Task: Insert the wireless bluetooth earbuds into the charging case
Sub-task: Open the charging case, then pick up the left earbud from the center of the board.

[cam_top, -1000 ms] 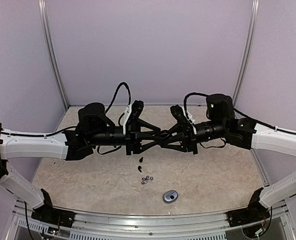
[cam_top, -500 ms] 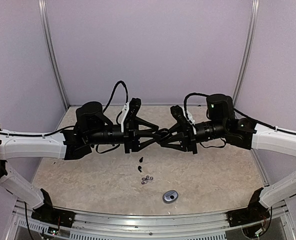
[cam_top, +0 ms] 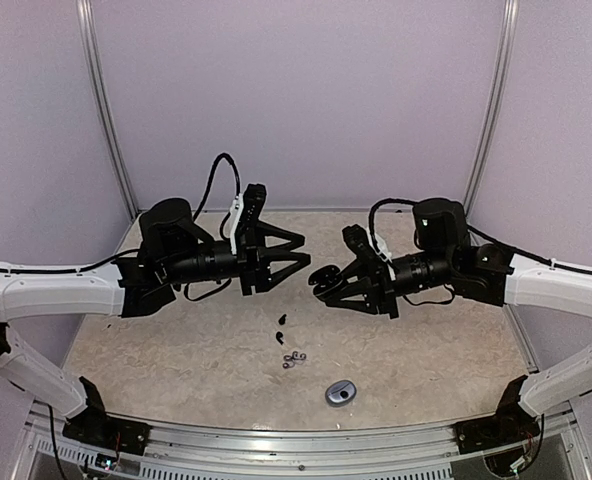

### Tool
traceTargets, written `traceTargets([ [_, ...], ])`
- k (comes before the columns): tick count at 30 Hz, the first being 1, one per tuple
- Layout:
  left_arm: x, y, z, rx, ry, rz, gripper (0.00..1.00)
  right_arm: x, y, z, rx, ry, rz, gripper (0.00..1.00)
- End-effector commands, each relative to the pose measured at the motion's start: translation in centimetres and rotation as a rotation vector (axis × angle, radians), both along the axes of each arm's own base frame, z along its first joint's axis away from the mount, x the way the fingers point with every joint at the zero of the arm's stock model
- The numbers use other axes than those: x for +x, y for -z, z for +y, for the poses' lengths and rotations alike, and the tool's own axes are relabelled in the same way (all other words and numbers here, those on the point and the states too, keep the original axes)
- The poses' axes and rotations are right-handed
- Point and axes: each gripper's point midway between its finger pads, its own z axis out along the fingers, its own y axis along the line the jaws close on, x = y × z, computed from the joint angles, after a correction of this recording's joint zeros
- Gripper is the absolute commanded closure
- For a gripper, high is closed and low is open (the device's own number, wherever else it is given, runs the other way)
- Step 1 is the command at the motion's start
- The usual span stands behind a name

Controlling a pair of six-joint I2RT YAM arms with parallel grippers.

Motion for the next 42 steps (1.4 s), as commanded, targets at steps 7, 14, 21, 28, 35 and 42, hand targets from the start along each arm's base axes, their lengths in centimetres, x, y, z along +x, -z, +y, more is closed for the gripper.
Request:
traceTargets([
  [7,2.4,4.4,3.1,0.085,-0.198,0.133,0.49,-0.2,-0.3,-1.7,0.047,0.071,0.006,1.0],
  [14,5.3,12.5,4.7,0.31,-0.385,0.335,0.52,0.1,0.7,-3.2,0.043,0.113,0.049,1.0],
  [21,7.6,16.9,5.3,0.427,-0.468,0.475,0.56,0.1,1.5,-3.8,0.013,0.126,0.042,1.0],
  [28,10.8,20.2,4.4,0.586,-0.535,0.545,0.61,0.3,2.1,-4.2,0.0,0.157,0.037,0.99],
  [35,10.9,23.8,3.6,0.68,-0.529,0.585,0.62,0.4,2.6,-4.5,-0.006,0.174,0.035,0.99],
  [42,10.9,26.6,3.6,0.734,-0.549,0.59,0.61,0.5,2.8,-4.7,-0.009,0.188,0.036,0.99],
])
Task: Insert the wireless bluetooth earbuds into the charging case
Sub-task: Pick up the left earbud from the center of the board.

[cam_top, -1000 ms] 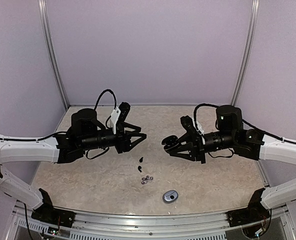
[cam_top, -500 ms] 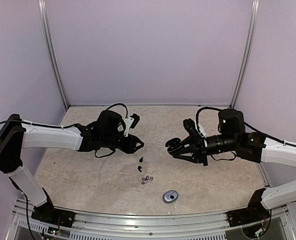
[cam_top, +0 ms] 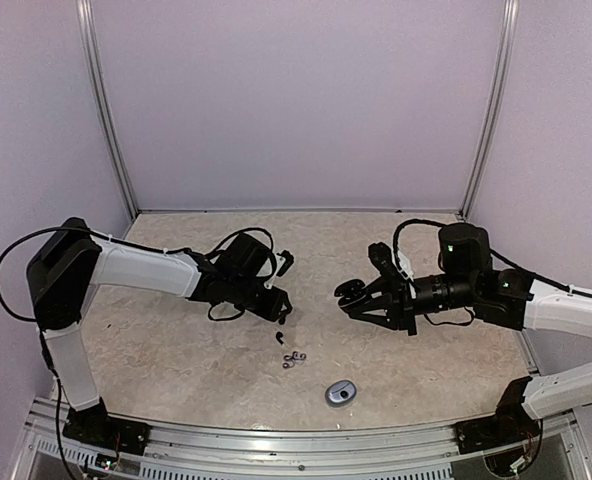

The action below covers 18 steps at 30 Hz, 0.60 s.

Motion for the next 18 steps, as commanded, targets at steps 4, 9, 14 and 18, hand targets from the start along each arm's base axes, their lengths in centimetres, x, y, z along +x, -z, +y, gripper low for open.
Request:
traceTargets([
  [4,0.2,1.9,-0.3,0.037,-0.002,-0.007,0.62,0.3,-0.4,-0.6,0.011,0.026,-0.022,0.99],
  [9,0.0,3.0,-0.1,0.076,0.001,-0.022,0.63,0.4,-0.2,-0.5,0.007,0.028,-0.021,0.98],
  [14,-0.2,3.9,0.1,0.114,0.008,-0.049,0.65,0.5,-0.2,-0.5,0.006,0.031,-0.023,0.99],
  [18,0.0,4.0,0.5,0.123,-0.003,-0.071,0.7,0.5,-0.2,-0.5,0.006,0.032,-0.025,0.98],
])
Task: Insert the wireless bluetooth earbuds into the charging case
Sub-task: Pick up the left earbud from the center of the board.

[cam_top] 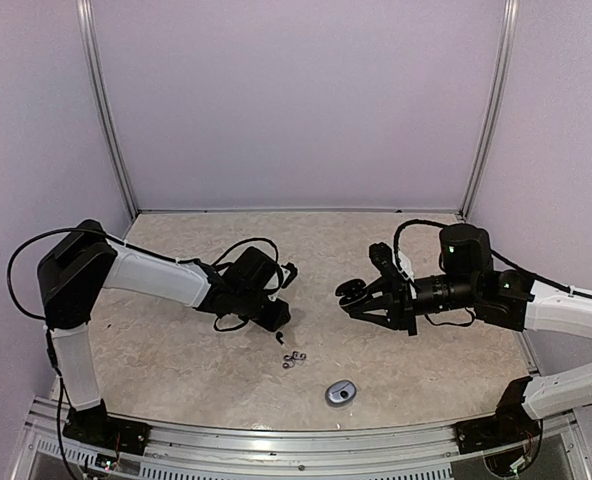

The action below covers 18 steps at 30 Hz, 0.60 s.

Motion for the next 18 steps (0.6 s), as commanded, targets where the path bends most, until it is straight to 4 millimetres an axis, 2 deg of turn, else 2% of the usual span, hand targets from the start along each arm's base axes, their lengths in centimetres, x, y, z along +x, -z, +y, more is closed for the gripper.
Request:
traceTargets([
  [1,0.47,0.79,0.53,0.029,-0.005,-0.045,0.71,0.3,-0.34,-0.37,0.009,0.015,-0.018,0.98],
  [7,0.27,1.35,0.97,0.045,0.012,-0.068,0.73,0.32,-0.21,-0.42,0.005,0.018,-0.018,0.98],
  [18,0.27,0.44,1.09,-0.018,0.056,-0.133,0.78,0.45,-0.18,-0.5,0.002,0.027,-0.021,0.98],
])
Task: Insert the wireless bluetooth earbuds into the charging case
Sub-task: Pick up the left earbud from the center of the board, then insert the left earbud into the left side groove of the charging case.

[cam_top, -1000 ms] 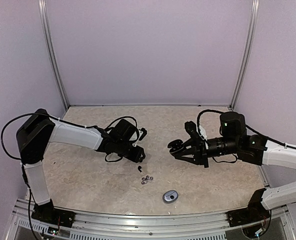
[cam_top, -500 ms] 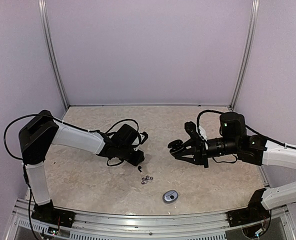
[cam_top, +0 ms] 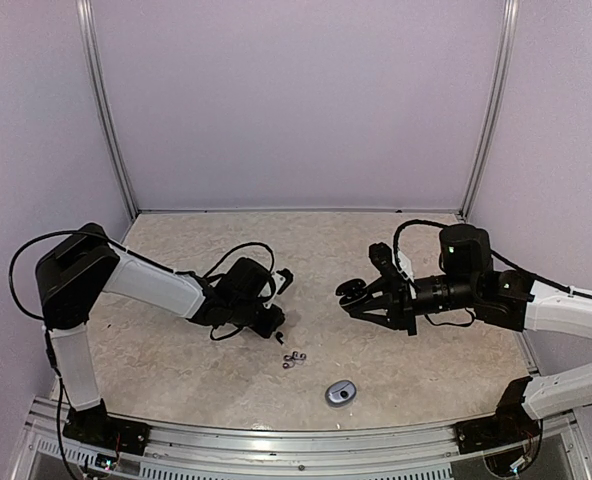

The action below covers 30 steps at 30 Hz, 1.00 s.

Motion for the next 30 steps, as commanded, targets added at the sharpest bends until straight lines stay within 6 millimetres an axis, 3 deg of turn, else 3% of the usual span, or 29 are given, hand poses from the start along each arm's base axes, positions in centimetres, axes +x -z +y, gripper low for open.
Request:
traceTargets([
  [1,0.1,-0.8,0.0,-0.033,0.036,-0.036,0.79,0.3,-0.3,-0.4,0.006,0.016,-0.019,0.98],
  [7,-0.1,-0.9,1.0,-0.036,0.05,-0.052,0.84,0.3,-0.3,-0.4,0.006,0.017,-0.021,0.98],
  [11,0.1,-2.3,1.5,-0.044,0.063,-0.089,0.87,0.2,-0.1,-0.4,0.005,0.012,-0.019,0.98],
  [14,-1.2,-3.3,1.2,-0.066,0.133,-0.093,0.88,0.4,0.3,-0.4,-0.006,0.01,-0.028,0.98],
  [17,-3.4,-5.5,0.8,-0.101,0.253,-0.146,0.89,0.6,0.5,-0.1,-0.017,0.002,-0.04,0.98],
  [25,-11.1,-15.8,0.5,-0.205,0.555,-0.467,0.88,0.0,1.3,0.7,-0.041,-0.061,0.022,0.98],
  [30,-14.9,-18.8,0.5,-0.136,0.668,-0.596,0.88,-1.4,1.2,1.2,-0.019,-0.128,0.089,0.98],
])
